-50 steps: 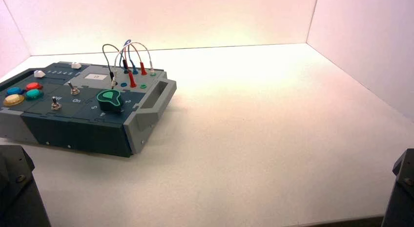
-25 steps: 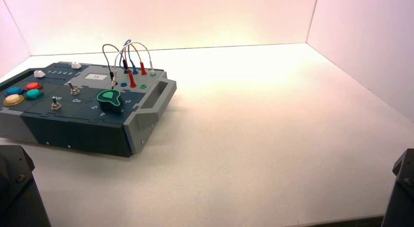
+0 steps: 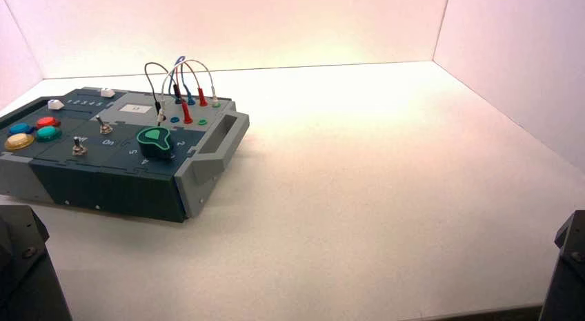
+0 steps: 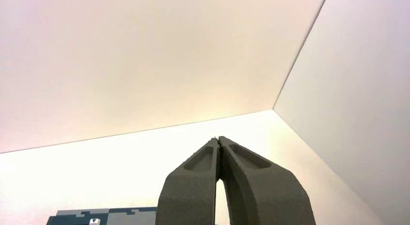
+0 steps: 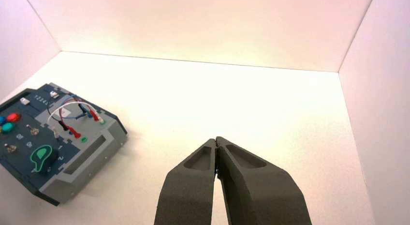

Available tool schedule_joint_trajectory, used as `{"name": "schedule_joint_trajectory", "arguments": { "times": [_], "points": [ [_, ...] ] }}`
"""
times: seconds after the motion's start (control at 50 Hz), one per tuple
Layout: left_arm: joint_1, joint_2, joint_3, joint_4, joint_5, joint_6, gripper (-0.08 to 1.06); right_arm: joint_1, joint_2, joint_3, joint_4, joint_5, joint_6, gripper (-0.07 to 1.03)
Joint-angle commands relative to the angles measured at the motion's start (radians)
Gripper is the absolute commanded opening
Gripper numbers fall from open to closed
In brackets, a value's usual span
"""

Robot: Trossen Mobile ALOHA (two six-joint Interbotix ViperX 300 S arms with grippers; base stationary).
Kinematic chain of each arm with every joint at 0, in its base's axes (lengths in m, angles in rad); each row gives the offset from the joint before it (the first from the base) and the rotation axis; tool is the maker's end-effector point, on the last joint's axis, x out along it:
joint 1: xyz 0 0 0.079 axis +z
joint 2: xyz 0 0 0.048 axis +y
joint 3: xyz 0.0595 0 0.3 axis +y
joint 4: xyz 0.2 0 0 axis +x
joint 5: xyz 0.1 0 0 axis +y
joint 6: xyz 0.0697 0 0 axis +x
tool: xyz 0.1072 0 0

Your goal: Close left gripper.

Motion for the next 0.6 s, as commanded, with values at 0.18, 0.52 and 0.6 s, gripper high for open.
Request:
{"name": "schedule_joint_trajectory", "arguments": {
  "times": [0.18, 0.52, 0.6],
  "points": [
    [-0.006, 0.018, -0.032, 0.003, -0.028, 0.002, -0.03, -0.002, 0.043, -0.018, 0.003, -0.002, 0.0, -0.02],
    [-0.006, 0.032, -0.034, 0.002, -0.028, 0.002, -0.03, -0.002, 0.051, -0.018, 0.005, 0.0, 0.0, -0.02],
    [-0.006, 0.032, -0.035, 0.002, -0.028, 0.002, -0.03, -0.002, 0.051, -0.018, 0.005, 0.0, 0.002, -0.02]
  ]
}}
